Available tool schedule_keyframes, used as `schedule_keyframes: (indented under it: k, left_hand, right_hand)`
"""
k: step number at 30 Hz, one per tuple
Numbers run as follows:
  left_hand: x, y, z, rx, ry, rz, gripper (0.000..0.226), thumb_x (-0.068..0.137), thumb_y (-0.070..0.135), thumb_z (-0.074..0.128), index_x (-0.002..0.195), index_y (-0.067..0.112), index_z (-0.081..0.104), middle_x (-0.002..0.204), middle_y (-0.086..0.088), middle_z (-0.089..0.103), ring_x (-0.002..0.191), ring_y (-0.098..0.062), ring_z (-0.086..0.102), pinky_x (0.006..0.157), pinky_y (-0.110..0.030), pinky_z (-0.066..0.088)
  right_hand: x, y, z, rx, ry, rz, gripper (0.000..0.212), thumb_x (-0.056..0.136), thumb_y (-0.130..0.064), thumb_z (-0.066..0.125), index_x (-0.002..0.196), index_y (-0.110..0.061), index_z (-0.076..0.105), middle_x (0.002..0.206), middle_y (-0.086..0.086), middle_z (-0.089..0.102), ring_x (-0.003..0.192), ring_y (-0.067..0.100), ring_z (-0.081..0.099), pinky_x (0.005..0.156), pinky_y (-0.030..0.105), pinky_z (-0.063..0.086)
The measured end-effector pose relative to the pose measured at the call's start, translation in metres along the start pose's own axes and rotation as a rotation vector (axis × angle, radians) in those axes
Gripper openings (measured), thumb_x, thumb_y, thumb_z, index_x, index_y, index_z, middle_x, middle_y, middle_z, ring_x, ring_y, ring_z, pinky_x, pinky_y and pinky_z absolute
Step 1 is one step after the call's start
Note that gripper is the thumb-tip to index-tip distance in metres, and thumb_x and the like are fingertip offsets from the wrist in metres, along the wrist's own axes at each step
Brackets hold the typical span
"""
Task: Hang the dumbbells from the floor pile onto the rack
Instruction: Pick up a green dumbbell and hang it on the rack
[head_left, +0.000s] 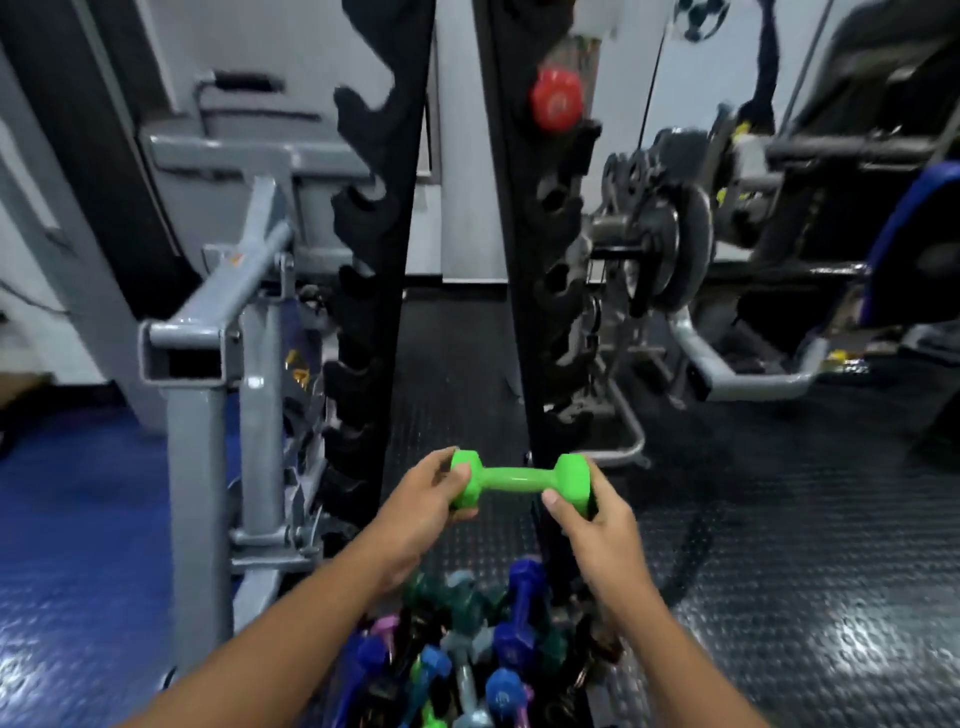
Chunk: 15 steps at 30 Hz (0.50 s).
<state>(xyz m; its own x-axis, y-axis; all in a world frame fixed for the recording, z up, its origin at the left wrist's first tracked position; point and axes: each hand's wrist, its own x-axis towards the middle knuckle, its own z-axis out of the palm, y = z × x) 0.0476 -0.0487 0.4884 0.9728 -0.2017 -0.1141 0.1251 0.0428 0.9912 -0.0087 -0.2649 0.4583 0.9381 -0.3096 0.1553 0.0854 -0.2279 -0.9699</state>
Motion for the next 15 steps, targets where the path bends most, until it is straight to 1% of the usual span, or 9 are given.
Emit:
schedule_keyframes:
  k: [2,4,5,6,7,9,11,13,15]
  left_hand:
    - [-0.009,0.032,0.009,0.004,0.016,0.060,0.038,0.106,0.027,0.060,0.142,0.017,0.054,0.128,-0.004,0.066,0.109,-0.016,0.070,0.092,-0.038,0.062]
    - [-0.017,0.068,0.020,0.003,0.015,0.136,0.043,0.105,0.028,0.061,0.145,0.015,0.051,0.129,-0.004,0.067,0.110,-0.018,0.071,0.094,-0.039,0.062]
    - [-0.020,0.085,0.025,-0.006,0.007,0.173,0.043,0.104,0.028,0.062,0.145,0.016,0.050,0.129,-0.005,0.067,0.110,-0.019,0.072,0.094,-0.039,0.062]
    - [-0.024,0.101,0.030,-0.020,-0.001,0.203,0.043,0.103,0.027,0.063,0.144,0.018,0.051,0.129,-0.006,0.068,0.108,-0.020,0.073,0.095,-0.041,0.062]
    - [-0.027,0.120,0.035,-0.030,-0.012,0.235,0.043,0.102,0.026,0.066,0.142,0.021,0.052,0.127,-0.008,0.068,0.106,-0.022,0.074,0.095,-0.043,0.062]
    - [-0.034,0.146,0.043,-0.041,-0.050,0.276,0.036,0.099,0.022,0.069,0.134,0.020,0.061,0.122,-0.014,0.070,0.101,-0.022,0.074,0.095,-0.049,0.061]
    - [-0.040,0.167,0.052,-0.039,-0.092,0.333,0.029,0.097,0.022,0.071,0.125,0.016,0.071,0.118,-0.016,0.074,0.097,-0.020,0.072,0.098,-0.055,0.058]
    - [-0.045,0.182,0.059,-0.051,-0.096,0.368,0.030,0.093,0.029,0.074,0.120,0.017,0.075,0.111,-0.012,0.077,0.096,-0.020,0.073,0.100,-0.056,0.057]
    - [-0.046,0.192,0.062,-0.059,-0.072,0.373,0.032,0.091,0.034,0.075,0.119,0.018,0.076,0.109,-0.009,0.078,0.096,-0.020,0.074,0.102,-0.056,0.056]
  right_hand:
    - [0.003,-0.030,-0.010,0.053,0.046,-0.016,0.071,0.092,-0.047,0.077,0.156,-0.036,0.048,0.131,-0.013,0.055,0.114,0.016,0.064,0.104,0.050,0.054]
    - [0.008,-0.061,-0.019,0.106,0.089,-0.069,0.081,0.082,-0.064,0.073,0.155,-0.041,0.046,0.128,-0.016,0.050,0.114,0.020,0.066,0.104,0.054,0.054]
    - [0.010,-0.077,-0.024,0.130,0.115,-0.100,0.082,0.080,-0.067,0.071,0.154,-0.044,0.046,0.127,-0.019,0.051,0.114,0.022,0.068,0.103,0.055,0.055]
    - [0.012,-0.090,-0.028,0.146,0.154,-0.139,0.075,0.083,-0.063,0.072,0.152,-0.046,0.047,0.127,-0.022,0.053,0.114,0.022,0.068,0.101,0.054,0.056]
    - [0.014,-0.107,-0.033,0.155,0.197,-0.186,0.062,0.089,-0.053,0.074,0.147,-0.047,0.051,0.128,-0.020,0.057,0.114,0.019,0.068,0.098,0.052,0.057]
    - [0.015,-0.136,-0.043,0.151,0.270,-0.261,0.040,0.097,-0.033,0.072,0.130,-0.045,0.054,0.122,-0.011,0.065,0.107,0.011,0.066,0.094,0.041,0.057]
    - [0.016,-0.163,-0.053,0.087,0.329,-0.320,0.039,0.096,-0.031,0.074,0.129,-0.040,0.055,0.121,-0.006,0.062,0.103,0.004,0.063,0.093,0.038,0.055]
    - [0.018,-0.184,-0.063,0.032,0.360,-0.360,0.047,0.094,-0.033,0.075,0.137,-0.032,0.056,0.128,-0.004,0.054,0.109,-0.001,0.058,0.099,0.035,0.052]
    - [0.020,-0.200,-0.069,0.004,0.354,-0.386,0.047,0.097,-0.032,0.072,0.141,-0.031,0.057,0.131,-0.004,0.052,0.112,0.000,0.056,0.103,0.034,0.049]
